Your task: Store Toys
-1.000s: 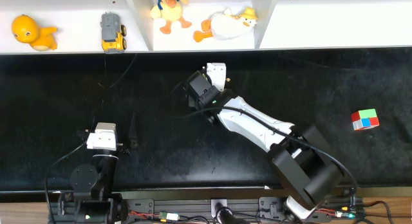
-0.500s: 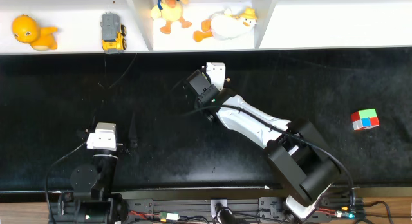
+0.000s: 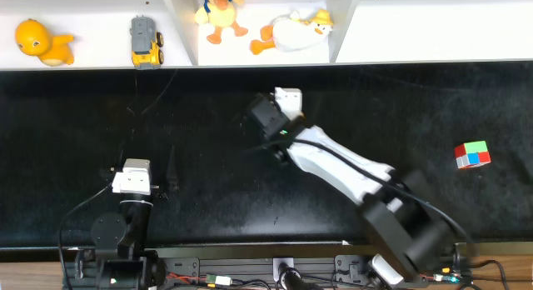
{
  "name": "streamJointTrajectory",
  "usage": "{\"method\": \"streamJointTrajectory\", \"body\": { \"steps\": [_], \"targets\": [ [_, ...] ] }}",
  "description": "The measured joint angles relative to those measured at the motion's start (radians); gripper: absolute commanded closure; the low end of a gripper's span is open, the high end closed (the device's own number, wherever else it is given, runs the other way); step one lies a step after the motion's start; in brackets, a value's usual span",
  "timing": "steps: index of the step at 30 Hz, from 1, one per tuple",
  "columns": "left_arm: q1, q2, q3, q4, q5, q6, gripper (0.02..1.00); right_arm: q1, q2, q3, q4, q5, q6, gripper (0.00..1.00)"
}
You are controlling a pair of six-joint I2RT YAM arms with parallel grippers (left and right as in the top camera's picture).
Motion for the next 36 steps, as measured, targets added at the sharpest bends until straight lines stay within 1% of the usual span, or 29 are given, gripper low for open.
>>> {"method": "streamJointTrajectory", "body": {
  "steps": [3,5,10,16,20,23,29,36],
  "targets": [
    [0.000,0.000,0.000,0.000,0.000,0.000,0.020,-0.059,-0.164,-0.113,-0.020,-0.006,-0.027,0.956],
    [0.000,0.000,0.000,0.000,0.000,0.000,0.020,-0.116,-0.282,-0.180,-0.029,-0.028,-0.064,0.956],
    [0.000,0.000,0.000,0.000,0.000,0.000,0.023,-0.296,-0.507,-0.246,-0.087,-0.110,-0.236,0.958],
    [0.000,0.000,0.000,0.000,0.000,0.000,0.020,-0.544,-0.566,-0.246,-0.082,-0.219,-0.464,0.958],
    [0.000,0.000,0.000,0.000,0.000,0.000,0.020,-0.664,-0.525,-0.210,-0.084,-0.273,-0.587,0.958],
    [0.000,0.000,0.000,0.000,0.000,0.000,0.020,-0.706,-0.468,-0.129,-0.085,-0.304,-0.677,0.958],
    [0.000,0.000,0.000,0.000,0.000,0.000,0.020,-0.715,-0.323,0.076,-0.064,-0.349,-0.819,0.958],
    [0.000,0.000,0.000,0.000,0.000,0.000,0.020,-0.715,-0.122,0.225,-0.037,-0.386,-0.895,0.956]
  ]
}}
